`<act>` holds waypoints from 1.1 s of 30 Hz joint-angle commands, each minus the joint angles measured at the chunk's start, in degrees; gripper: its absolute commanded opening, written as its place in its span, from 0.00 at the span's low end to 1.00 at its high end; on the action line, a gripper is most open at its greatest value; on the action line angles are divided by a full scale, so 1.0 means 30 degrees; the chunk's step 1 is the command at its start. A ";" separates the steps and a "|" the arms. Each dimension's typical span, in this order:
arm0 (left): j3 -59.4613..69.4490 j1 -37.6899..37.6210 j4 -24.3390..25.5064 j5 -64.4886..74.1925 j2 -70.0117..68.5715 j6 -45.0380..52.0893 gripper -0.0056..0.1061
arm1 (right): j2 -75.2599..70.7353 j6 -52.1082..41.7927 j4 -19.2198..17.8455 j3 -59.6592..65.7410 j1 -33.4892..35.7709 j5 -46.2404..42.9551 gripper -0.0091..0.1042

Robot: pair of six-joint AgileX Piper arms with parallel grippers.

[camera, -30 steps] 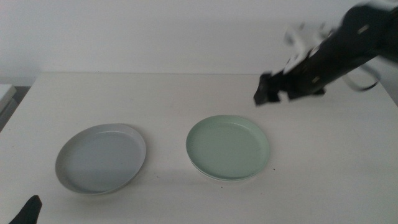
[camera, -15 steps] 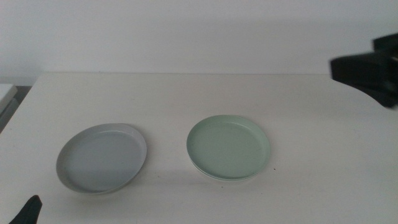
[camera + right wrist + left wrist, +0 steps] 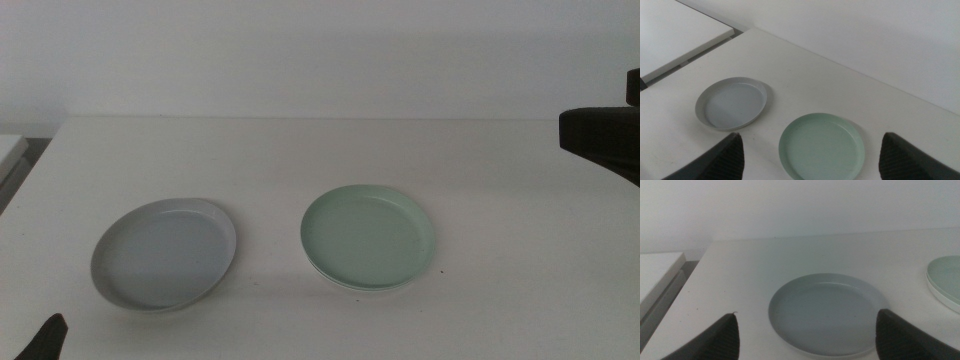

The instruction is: Stack the three bowls on top of each other.

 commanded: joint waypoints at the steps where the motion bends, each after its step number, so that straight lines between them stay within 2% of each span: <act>1: -0.0010 -0.0009 -0.0074 -0.0253 -0.0053 -0.0093 0.89 | -0.0076 -0.0025 0.0013 0.0111 0.0004 -0.0227 0.90; 7: -0.0635 0.0624 0.0546 0.0247 0.1128 -0.0561 0.89 | -0.0076 -0.0025 0.0013 0.0111 0.0004 -0.0227 0.90; 14: -0.8789 0.2751 -0.1542 0.7448 1.0406 0.0162 0.89 | -0.0076 -0.0025 0.0013 0.0111 0.0004 -0.0227 0.90; 22: -1.5058 0.2873 -0.2624 1.4171 1.8740 0.0623 0.89 | -0.0076 -0.0025 0.0013 0.0111 0.0004 -0.0267 0.90; 24: -1.5567 0.2873 -0.2751 1.3983 2.0078 0.1183 0.89 | -0.0076 -0.0025 0.0013 0.0111 0.0004 -0.0267 0.90; 27: -1.5713 0.2873 -0.4486 1.3765 2.1781 0.0248 0.89 | -0.0076 -0.0025 0.0013 0.0111 0.0004 -0.0267 0.90; 30: -1.5639 0.2873 -0.4592 1.3225 2.3023 0.0195 0.89 | -0.0076 -0.0025 0.0013 0.0111 0.0004 -0.0267 0.90; 33: -1.5639 0.2873 -0.3896 1.2549 2.4064 -0.1121 0.89 | -0.0076 -0.0025 0.0013 0.0111 0.0004 -0.0267 0.90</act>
